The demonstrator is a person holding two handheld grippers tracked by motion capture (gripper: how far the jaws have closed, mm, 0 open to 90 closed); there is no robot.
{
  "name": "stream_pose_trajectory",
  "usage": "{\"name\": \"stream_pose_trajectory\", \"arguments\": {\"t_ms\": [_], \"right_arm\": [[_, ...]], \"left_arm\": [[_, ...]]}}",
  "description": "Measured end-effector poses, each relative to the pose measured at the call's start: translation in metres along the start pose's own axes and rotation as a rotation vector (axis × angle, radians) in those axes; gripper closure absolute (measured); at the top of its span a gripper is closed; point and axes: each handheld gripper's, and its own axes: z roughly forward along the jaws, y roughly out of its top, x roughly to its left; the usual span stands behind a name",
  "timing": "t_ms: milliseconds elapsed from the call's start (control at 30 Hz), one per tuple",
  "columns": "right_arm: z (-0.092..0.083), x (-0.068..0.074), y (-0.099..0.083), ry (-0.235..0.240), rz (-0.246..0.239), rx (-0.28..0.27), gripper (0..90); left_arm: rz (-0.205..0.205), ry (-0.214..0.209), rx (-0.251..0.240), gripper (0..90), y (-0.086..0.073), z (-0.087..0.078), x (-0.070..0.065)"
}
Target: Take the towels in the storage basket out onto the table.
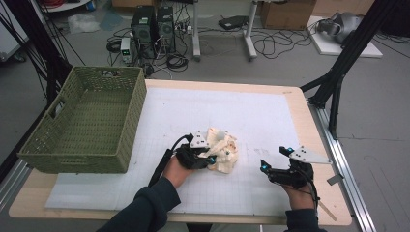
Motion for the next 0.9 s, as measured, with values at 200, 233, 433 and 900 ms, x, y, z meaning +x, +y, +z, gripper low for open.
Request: {"name": "stream_pose_trajectory", "arguments": {"t_ms": [200, 233, 433, 900], "right_arm": [[-0.003, -0.002, -0.001, -0.008, 0.008, -0.004, 10.9], [-0.002, -0.002, -0.001, -0.007, 0.007, -0.005, 10.9], [-0.002, 0.0, 0.0, -0.006, 0.004, -0.005, 10.9], [0.001, 0.0, 0.001, -0.006, -0.006, 0.006, 10.9]], "left_arm": [[-0.066, 0.012, -0.068, 35.1, 0.001, -0.015, 0.008], [-0.071, 0.017, -0.082, 35.1, 0.0, -0.019, 0.01], [-0.133, 0.078, -0.187, 34.2, -0.014, -0.056, 0.034], [-0.148, 0.146, -0.292, 21.2, -0.039, -0.095, 0.045]]}}
